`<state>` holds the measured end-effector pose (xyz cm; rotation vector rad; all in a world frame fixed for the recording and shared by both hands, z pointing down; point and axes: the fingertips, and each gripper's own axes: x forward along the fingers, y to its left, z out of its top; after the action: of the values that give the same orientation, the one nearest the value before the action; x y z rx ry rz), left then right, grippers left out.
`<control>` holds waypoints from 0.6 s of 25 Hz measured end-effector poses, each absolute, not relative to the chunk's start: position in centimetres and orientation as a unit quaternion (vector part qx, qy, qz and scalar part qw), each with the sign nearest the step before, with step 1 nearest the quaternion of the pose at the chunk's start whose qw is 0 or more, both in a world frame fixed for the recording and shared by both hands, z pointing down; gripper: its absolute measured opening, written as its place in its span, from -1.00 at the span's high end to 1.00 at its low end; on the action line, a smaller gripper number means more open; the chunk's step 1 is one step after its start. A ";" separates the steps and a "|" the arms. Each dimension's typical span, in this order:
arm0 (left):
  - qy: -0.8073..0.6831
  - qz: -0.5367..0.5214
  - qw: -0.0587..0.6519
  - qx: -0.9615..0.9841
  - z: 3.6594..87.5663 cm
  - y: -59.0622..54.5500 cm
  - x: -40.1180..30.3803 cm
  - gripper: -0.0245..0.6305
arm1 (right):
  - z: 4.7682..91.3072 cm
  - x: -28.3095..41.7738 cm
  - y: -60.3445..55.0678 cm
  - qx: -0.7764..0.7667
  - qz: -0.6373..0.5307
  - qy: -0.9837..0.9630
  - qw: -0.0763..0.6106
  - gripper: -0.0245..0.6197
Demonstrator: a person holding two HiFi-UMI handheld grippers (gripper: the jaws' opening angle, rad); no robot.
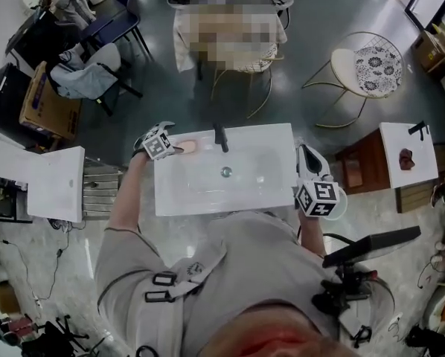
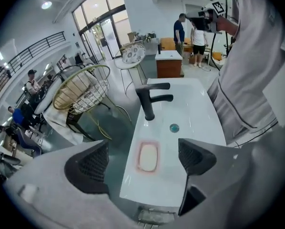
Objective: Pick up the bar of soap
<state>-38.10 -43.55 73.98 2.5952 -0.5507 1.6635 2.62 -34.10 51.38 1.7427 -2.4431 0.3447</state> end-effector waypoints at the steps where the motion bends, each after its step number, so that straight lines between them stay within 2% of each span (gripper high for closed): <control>1: -0.166 0.539 0.006 0.826 74.9 -43.5 -38.0 -0.45 | 51.4 3.1 -34.0 0.581 0.115 -0.804 0.060 0.92; 4: -0.144 0.554 0.025 0.820 77.1 -43.3 -37.9 -0.45 | 51.2 4.1 -33.8 0.592 0.114 -0.795 0.063 0.92; 6: -0.130 0.558 0.043 0.818 78.6 -42.9 -38.1 -0.34 | 51.2 4.4 -33.6 0.596 0.114 -0.792 0.068 0.92; 9: -0.117 0.571 0.063 0.810 81.0 -42.7 -38.6 -0.32 | 51.5 4.7 -33.4 0.600 0.118 -0.787 0.075 0.92; 11: -0.110 0.574 0.075 0.808 82.0 -42.8 -38.5 -0.13 | 51.8 4.8 -33.5 0.602 0.120 -0.786 0.079 0.92; 15: -0.090 0.581 0.101 0.802 84.6 -42.5 -38.2 -0.12 | 52.4 5.2 -33.5 0.608 0.124 -0.780 0.086 0.92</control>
<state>-38.25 -42.51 84.59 2.3698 -0.2669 1.7166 5.17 -33.45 52.42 1.8120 -2.3235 0.3690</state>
